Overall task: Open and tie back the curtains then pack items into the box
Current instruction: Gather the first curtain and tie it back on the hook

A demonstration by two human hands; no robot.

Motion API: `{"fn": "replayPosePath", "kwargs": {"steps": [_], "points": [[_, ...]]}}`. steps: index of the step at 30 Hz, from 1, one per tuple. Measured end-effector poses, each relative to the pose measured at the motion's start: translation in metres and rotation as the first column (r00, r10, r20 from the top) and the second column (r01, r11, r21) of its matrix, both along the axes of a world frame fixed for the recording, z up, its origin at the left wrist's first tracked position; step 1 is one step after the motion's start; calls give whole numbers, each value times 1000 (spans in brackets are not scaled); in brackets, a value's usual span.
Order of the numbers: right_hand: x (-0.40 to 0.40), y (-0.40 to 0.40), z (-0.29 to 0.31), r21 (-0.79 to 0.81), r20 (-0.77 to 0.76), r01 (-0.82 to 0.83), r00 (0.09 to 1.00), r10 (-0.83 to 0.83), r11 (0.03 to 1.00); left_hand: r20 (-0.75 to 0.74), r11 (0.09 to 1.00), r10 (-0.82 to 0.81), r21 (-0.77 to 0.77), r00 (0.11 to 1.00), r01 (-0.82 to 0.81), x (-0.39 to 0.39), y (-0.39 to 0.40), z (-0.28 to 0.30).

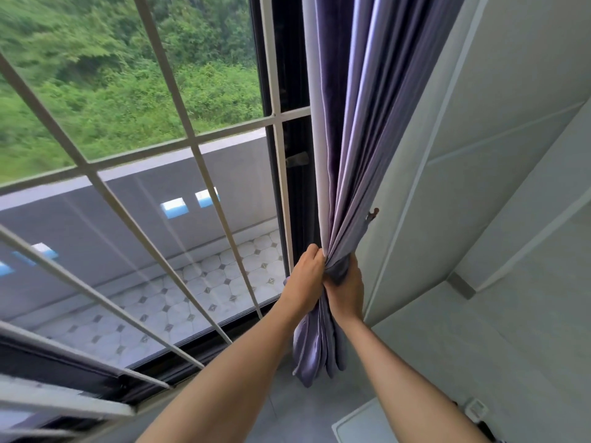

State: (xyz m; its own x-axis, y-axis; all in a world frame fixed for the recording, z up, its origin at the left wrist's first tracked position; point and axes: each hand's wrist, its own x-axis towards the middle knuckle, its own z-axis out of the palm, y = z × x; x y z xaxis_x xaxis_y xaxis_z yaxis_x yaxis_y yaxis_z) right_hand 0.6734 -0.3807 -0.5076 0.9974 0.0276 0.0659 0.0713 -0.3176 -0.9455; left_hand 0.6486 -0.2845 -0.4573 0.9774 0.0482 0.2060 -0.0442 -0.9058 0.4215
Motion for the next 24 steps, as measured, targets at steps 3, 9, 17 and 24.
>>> {"fn": "replayPosePath", "kwargs": {"steps": [3, 9, 17, 24], "points": [[3, 0, 1, 32, 5, -12, 1000, 12, 999, 19, 999, 23, -26, 1000, -23, 3, -2, 3], [7, -1, 1, 9, -21, 20, 1000, -20, 1000, -23, 995, 74, -71, 997, -76, 8, -6, -2], [15, -8, -15, -69, 45, 138, 990, -135, 988, 13, 987, 113, -113, 993, -111, 10, -31, -1], [17, -17, -17, -115, 67, 150, 987, -143, 982, 8, 967, 196, -169, 981, -192, 13, -39, -8]]}}
